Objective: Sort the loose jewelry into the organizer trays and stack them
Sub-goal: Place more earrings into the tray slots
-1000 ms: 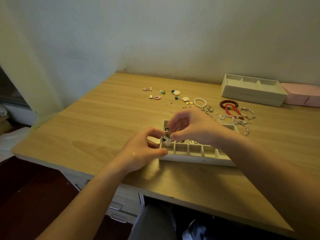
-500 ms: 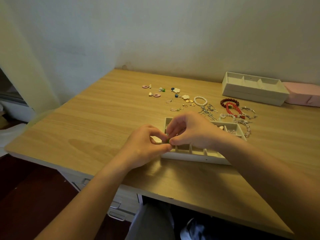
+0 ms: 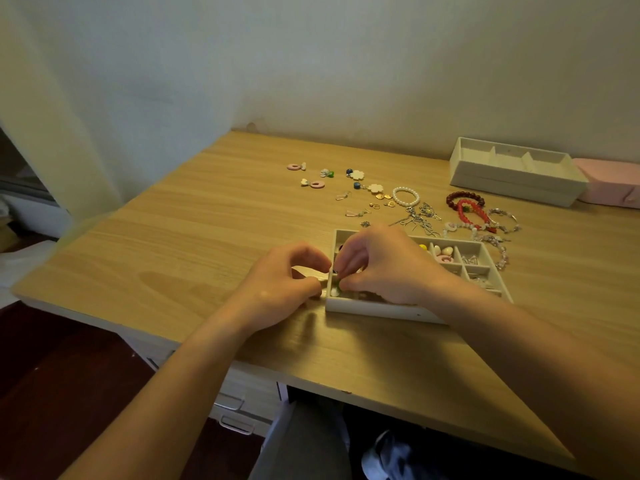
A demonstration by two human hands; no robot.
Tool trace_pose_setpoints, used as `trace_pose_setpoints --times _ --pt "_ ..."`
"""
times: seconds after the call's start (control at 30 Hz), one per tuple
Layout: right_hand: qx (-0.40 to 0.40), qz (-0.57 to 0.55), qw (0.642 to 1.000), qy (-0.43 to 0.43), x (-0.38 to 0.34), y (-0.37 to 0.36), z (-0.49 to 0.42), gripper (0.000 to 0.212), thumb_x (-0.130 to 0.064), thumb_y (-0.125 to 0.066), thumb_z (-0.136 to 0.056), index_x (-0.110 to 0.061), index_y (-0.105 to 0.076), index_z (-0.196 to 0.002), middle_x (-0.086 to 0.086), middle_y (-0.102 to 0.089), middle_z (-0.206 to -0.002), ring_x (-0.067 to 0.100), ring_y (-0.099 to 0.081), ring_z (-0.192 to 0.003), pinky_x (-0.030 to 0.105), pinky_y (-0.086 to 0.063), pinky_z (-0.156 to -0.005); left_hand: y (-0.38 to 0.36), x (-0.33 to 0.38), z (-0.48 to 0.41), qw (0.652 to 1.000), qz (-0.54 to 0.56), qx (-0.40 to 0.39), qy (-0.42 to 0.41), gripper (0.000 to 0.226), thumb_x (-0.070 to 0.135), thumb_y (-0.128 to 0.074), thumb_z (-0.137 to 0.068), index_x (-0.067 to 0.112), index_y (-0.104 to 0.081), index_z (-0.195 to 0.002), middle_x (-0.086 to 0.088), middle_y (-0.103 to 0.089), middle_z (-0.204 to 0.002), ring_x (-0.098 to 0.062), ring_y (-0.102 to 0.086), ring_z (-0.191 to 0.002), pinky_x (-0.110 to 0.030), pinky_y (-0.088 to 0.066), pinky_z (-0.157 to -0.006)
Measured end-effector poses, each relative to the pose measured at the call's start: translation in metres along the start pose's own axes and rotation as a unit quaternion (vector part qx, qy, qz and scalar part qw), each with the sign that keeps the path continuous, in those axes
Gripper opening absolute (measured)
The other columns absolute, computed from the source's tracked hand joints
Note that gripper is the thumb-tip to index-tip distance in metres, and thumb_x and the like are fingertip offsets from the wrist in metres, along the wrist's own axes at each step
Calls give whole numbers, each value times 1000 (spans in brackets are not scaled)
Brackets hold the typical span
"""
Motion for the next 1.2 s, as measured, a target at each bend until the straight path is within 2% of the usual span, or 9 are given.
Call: trace_pose_setpoints --times 0.2,0.33,0.43,0.57,0.77,0.87,0.97,1.1,1.2 --pt "21 4 1000 -1 0 -1 2 19 -4 -84 -76 -20 -78 -85 -6 -78 -78 -1 -72 -70 23 -61 -73 0 9 4 997 -65 -8 -41 27 4 -63 -82 31 -66 -87 11 -68 -95 -17 -69 -78 -31 -51 -62" --pt "36 14 999 3 0 -1 3 20 -8 -87 -74 -23 -75 -81 -6 -76 -75 -1 -70 -65 19 -56 -65 -1 11 5 995 -88 -19 -41 29 2 -61 -82 31 -65 -83 4 -69 -92 -19 -69 -79 -38 -54 -67" --pt "53 58 997 5 -2 -1 3 22 -15 -87 -76 -29 -69 -77 -8 -73 -75 2 -68 -67 23 -53 -65 0 8 2 995 -86 -27 -33 28 8 -60 -78 35 -66 -83 -5 -72 -86 -20 -70 -78 -43 -56 -67" --pt "68 70 995 2 -3 0 2 25 -18 -88 -76 -31 -67 -75 -11 -71 -75 3 -67 -69 25 -54 -66 1 4 1 996 -81 -28 -22 26 7 -62 -81 32 -68 -82 -2 -73 -87 -15 -71 -78 -44 -57 -73" --pt "85 57 995 -7 4 3 1 22 -21 -92 -71 -21 -70 -78 -6 -68 -73 9 -66 -69 32 -56 -65 -1 11 3 995 -79 -41 -42 28 1 -60 -86 27 -66 -95 9 -68 -100 -16 -70 -78 -35 -54 -70" --pt "71 40 996 -19 10 9 -1 17 -24 -90 -74 -21 -74 -81 -4 -71 -73 10 -67 -67 25 -52 -60 -3 15 4 990 -107 -61 -65 30 3 -59 -88 30 -65 -99 10 -64 -109 -18 -66 -82 -28 -52 -72" --pt "50 6 998 -28 15 12 -3 9 -18 -83 -83 -20 -74 -82 -1 -74 -69 7 -67 -60 17 -48 -53 -5 16 3 985 -141 -74 -73 31 6 -57 -91 34 -65 -100 7 -59 -113 -19 -63 -86 -29 -52 -78" --pt "49 -50 997 -37 19 15 -3 8 -8 -74 -89 -16 -72 -87 7 -75 -73 20 -74 -66 33 -60 -66 -10 17 4 982 -154 -93 -64 35 12 -54 -93 46 -63 -99 6 -52 -114 -18 -59 -88 -32 -48 -86" --pt "56 -65 996 -35 20 17 -6 8 -9 -73 -90 -15 -71 -86 5 -74 -72 13 -70 -60 32 -59 -61 -13 18 4 978 -175 -100 -49 35 17 -52 -97 50 -62 -100 7 -49 -114 -11 -54 -90 -32 -46 -89"
Point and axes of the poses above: each hand's wrist, its own z-axis away from the middle knuckle, its own y-axis out of the back of the hand, x = y × z, the point moved 5 cm from there along -z, towards the middle knuckle
